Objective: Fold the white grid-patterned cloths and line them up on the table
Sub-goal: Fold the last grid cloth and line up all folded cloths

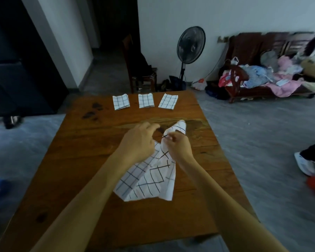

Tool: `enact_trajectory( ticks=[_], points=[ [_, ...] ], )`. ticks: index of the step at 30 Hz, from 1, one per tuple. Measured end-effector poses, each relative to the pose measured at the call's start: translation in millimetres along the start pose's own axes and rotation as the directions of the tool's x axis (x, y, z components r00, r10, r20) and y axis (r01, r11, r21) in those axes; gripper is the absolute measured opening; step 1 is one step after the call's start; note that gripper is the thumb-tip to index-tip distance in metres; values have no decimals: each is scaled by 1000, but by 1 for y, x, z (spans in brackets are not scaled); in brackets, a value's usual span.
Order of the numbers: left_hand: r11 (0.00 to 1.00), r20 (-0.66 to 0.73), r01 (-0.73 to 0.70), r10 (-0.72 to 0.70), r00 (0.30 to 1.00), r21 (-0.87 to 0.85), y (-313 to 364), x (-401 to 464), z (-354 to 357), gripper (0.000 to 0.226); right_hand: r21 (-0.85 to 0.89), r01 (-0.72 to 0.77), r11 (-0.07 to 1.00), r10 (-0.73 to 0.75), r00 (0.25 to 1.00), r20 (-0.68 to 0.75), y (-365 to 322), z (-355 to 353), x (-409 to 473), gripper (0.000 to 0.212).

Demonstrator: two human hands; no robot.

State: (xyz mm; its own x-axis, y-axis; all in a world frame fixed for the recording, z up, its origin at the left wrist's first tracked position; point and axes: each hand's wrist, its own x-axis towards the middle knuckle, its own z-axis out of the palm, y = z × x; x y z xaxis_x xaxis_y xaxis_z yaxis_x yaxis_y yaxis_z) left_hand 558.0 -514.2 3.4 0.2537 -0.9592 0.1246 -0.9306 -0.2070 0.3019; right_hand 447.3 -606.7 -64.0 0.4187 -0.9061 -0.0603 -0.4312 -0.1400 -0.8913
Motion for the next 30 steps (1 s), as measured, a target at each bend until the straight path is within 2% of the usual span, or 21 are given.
enact_trajectory(
  ticks=[2, 4, 7, 11, 14, 16, 20, 21, 23, 30],
  points=[
    [984, 39, -124, 120, 992, 125, -5, 17, -6, 75, -110, 110, 988, -100, 991, 93, -12, -6, -1, 20],
    [926, 92, -273, 257, 962, 262, -6, 29, -10, 81, -206, 211, 956, -171, 965, 197, -22, -13, -3, 18],
    [856, 153, -381, 349, 925, 350, -8, 39, -7, 66, -266, 313, 912, -218, 918, 332, -30, -25, -6, 16],
    [842, 138, -382, 356, 924, 381, -15, 44, -1, 40, -327, 364, 872, -240, 901, 362, -31, -32, -5, 13],
    [855, 105, -346, 332, 937, 387, -27, 48, -5, 18, -361, 309, 880, -190, 925, 329, -36, -32, -7, 13],
    [866, 94, -327, 315, 944, 378, -37, 50, -11, 20, -393, 264, 881, -141, 939, 314, -35, -29, -5, 22],
    [889, 60, -312, 311, 949, 336, -62, 50, -21, 23, -545, 203, 814, -33, 952, 305, -31, -17, 0, 8],
    [897, 47, -308, 310, 950, 318, -70, 51, -24, 20, -566, 187, 803, -20, 957, 288, -32, -14, 3, 19],
    [907, 27, -297, 303, 952, 298, -86, 54, -29, 11, -584, 156, 797, -23, 973, 228, -38, -9, 9, 33],
    [940, -57, -212, 235, 970, 266, -128, 77, -36, 10, -739, 86, 668, -155, 988, -25, -69, 3, 61, 15]
  ],
)
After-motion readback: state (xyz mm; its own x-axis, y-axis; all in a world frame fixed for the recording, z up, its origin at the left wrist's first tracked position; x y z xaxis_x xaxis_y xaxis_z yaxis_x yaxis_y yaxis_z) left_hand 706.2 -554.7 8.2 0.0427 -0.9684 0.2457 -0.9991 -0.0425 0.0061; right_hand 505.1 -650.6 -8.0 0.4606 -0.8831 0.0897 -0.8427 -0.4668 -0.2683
